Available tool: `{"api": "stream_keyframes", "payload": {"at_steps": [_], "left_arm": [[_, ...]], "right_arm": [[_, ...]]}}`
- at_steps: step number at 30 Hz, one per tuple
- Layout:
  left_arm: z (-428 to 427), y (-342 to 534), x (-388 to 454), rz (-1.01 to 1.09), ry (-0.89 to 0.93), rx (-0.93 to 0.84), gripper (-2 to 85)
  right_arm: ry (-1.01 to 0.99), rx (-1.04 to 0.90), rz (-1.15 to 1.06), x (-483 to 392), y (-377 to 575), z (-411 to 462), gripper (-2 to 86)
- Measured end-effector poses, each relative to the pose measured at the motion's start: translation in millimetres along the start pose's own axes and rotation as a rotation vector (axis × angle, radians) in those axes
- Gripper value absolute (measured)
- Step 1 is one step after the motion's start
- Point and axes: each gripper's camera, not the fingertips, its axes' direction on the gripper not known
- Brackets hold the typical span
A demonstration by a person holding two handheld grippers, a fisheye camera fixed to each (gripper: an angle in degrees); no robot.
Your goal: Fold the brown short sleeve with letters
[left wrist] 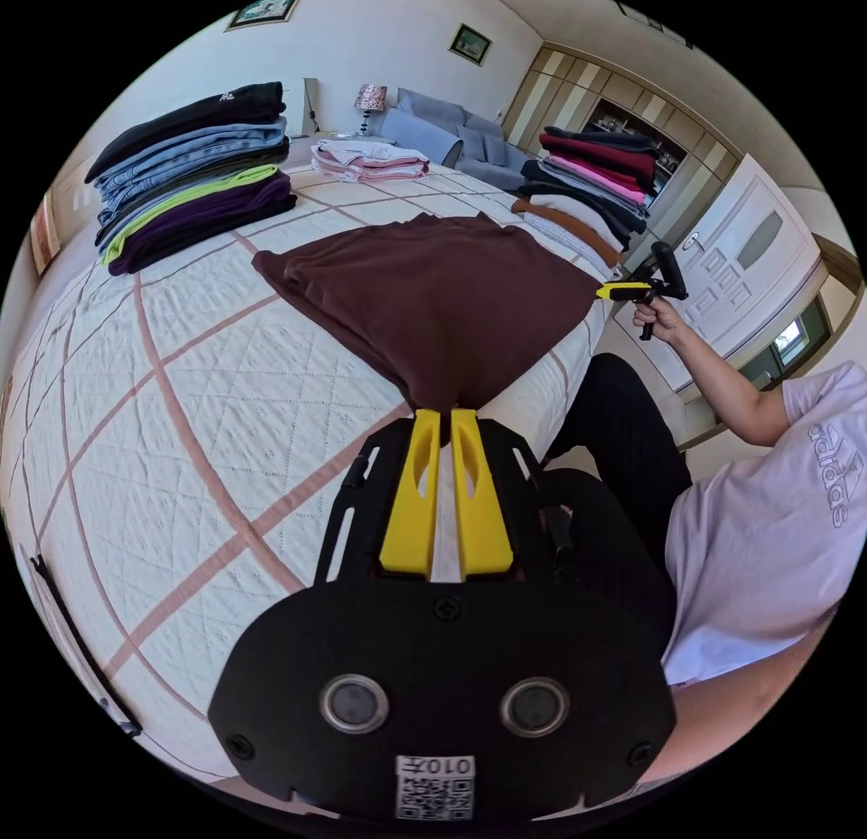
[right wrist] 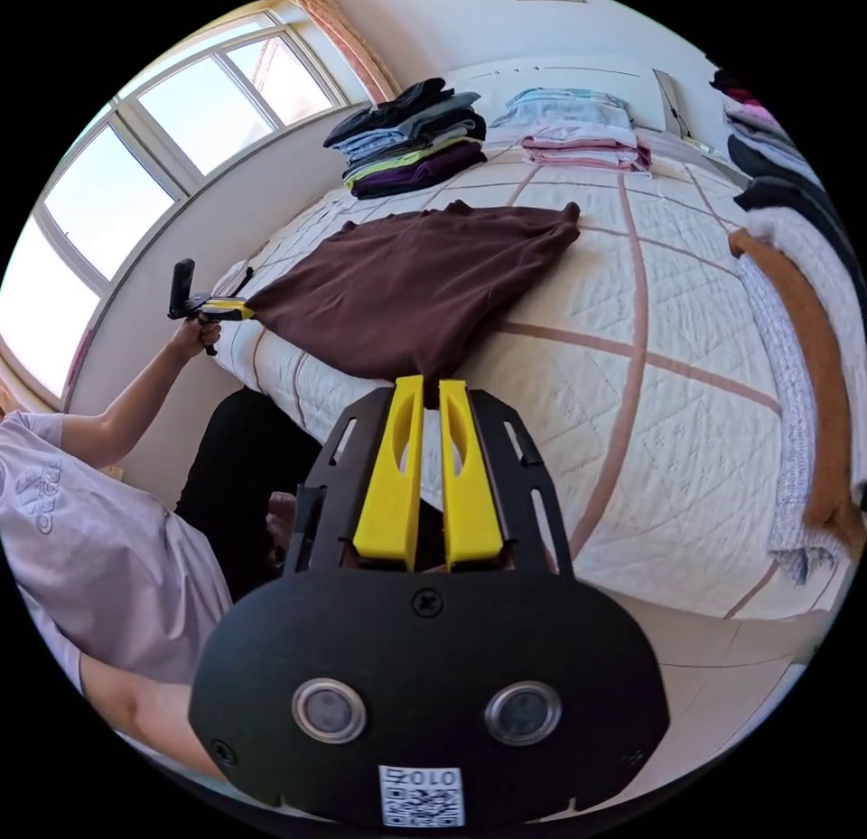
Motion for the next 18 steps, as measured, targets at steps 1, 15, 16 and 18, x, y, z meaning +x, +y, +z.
{"api": "stream_keyframes", "payload": {"at_steps": [1,15,16,18], "left_arm": [[-8,1,3,0.005,0.017,-0.011,1.0],[49,78,62,-0.268,-0.038,-0.080,5.8],[42,76,89,-0.265,-0.194,-0.095,6.8],[38,65,148,-0.175,-0.414,-0.092,8.2]], "right_arm": [[0.021,0.008,-0.020,-4,-1,-12,5.1],[-0.139,-0.123,0.072,32,26,25,4.9],[-0.151,-0.119,0.068,33,26,21,5.0],[-0.160,-0.104,0.059,34,25,14,5.1]]}}
